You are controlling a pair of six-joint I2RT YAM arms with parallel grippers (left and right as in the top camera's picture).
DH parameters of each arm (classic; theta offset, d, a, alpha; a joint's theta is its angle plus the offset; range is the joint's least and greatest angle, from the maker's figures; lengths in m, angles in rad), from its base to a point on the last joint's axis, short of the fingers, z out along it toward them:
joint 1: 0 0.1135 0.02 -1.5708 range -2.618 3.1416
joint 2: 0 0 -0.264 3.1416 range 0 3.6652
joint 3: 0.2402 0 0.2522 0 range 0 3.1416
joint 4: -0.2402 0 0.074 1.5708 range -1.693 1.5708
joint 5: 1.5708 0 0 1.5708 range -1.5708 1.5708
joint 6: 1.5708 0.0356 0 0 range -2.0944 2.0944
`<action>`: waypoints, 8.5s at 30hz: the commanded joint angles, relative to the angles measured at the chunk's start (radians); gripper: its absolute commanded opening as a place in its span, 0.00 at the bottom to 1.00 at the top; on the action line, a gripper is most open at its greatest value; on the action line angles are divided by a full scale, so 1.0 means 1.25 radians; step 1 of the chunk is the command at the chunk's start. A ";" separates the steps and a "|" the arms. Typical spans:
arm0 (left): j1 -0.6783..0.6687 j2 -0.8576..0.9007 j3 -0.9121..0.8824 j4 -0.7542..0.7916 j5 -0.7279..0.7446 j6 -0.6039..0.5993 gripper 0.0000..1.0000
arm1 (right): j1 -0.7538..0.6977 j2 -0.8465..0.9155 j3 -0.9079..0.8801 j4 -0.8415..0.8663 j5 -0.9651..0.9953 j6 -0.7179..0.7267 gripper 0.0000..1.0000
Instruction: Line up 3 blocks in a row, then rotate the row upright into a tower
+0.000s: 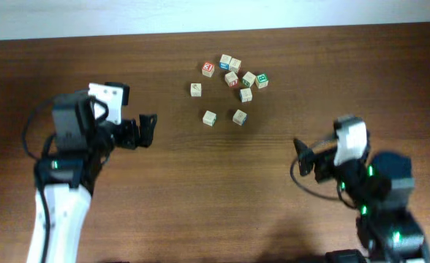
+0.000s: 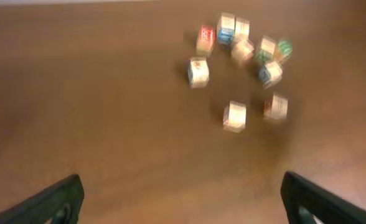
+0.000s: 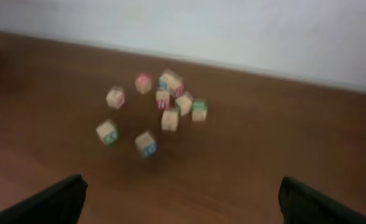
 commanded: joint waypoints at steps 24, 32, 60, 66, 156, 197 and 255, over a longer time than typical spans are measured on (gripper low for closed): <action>-0.116 0.371 0.396 -0.198 -0.112 -0.167 1.00 | 0.095 0.869 0.539 -0.089 -0.143 0.332 0.88; -0.116 0.466 0.396 -0.170 -0.197 -0.222 0.96 | 0.208 0.977 0.539 0.050 0.085 0.493 0.64; -0.117 0.495 0.396 -0.166 -0.196 -0.225 0.94 | 0.243 1.099 0.541 -0.071 0.033 0.657 0.28; -0.117 0.495 0.396 -0.171 -0.196 -0.225 0.94 | 0.243 1.099 0.573 -0.220 0.022 0.647 0.25; -0.006 0.495 0.396 -0.148 -0.268 -0.222 0.99 | 0.446 1.242 0.819 -0.544 0.023 0.538 0.50; -0.058 0.495 0.396 -0.135 -0.262 -0.222 0.99 | 0.196 1.379 1.033 -0.331 0.151 0.186 0.31; -0.080 0.495 0.396 -0.135 -0.261 -0.222 0.99 | 0.217 0.975 0.425 -0.278 0.093 0.384 0.25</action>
